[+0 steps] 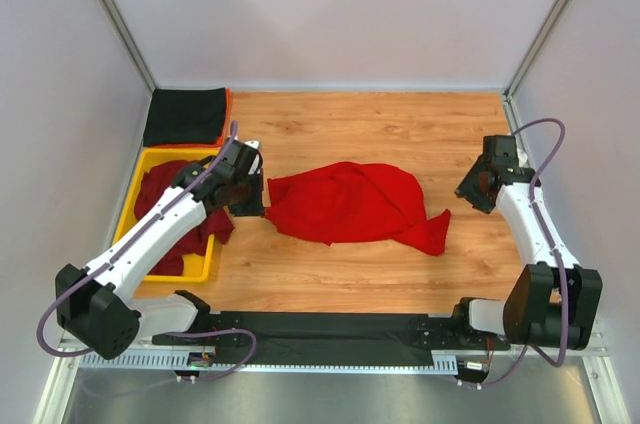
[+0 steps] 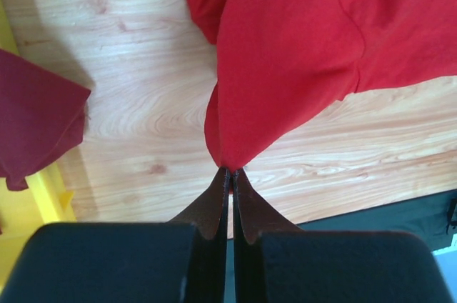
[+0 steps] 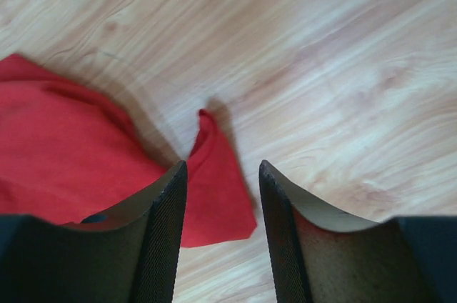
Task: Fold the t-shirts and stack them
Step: Flatten the tshirt out
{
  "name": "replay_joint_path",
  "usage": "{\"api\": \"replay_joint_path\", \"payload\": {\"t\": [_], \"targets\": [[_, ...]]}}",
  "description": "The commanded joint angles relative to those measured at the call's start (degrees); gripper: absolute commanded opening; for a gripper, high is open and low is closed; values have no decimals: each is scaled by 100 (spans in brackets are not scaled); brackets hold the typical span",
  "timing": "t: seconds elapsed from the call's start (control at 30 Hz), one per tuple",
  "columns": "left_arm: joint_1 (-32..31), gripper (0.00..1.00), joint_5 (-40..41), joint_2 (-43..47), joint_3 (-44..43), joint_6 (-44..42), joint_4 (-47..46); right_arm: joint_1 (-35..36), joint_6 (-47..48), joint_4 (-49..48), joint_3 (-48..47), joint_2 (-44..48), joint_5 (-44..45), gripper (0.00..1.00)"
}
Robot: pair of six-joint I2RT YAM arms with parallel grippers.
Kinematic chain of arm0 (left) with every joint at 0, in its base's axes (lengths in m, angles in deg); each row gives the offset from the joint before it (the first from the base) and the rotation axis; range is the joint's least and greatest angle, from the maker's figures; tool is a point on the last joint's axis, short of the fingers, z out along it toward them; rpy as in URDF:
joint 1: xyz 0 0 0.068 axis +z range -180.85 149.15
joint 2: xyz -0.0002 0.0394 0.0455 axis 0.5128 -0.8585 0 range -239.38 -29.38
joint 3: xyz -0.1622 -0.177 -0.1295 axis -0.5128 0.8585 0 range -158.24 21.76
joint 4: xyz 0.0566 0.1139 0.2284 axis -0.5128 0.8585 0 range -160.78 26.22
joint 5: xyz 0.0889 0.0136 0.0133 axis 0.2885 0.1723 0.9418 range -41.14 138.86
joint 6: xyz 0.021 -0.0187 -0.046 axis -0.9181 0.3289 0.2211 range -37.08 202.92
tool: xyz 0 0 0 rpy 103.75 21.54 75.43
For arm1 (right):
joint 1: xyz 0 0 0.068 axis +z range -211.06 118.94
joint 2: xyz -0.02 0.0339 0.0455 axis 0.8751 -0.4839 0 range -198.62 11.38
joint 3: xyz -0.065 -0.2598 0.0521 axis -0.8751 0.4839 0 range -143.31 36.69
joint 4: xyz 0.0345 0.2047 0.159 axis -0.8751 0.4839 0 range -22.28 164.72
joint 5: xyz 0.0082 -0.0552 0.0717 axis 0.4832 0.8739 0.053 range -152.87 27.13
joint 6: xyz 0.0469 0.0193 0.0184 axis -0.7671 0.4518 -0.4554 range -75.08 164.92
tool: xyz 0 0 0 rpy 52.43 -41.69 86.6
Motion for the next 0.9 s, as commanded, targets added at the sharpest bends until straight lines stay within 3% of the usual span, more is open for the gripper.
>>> {"api": "replay_joint_path", "payload": {"t": [0.0, 0.33, 0.7, 0.83, 0.87], "targets": [[29, 0, -157, 124, 40, 0, -290, 191, -505, 28, -188, -174, -402, 47], [29, 0, -148, 45, 49, -53, -308, 191, -1764, 20, -355, -1441, -368, 45], [29, 0, -148, -113, 32, 9, -457, 174, -1976, -261, -294, -1854, -8, 43], [29, 0, -227, -157, -21, 88, -510, 130, -1994, -419, -171, -1952, -60, 36], [21, 0, -201, -166, -47, 114, -527, 130, -1968, -611, -145, -1917, -43, 25]]}}
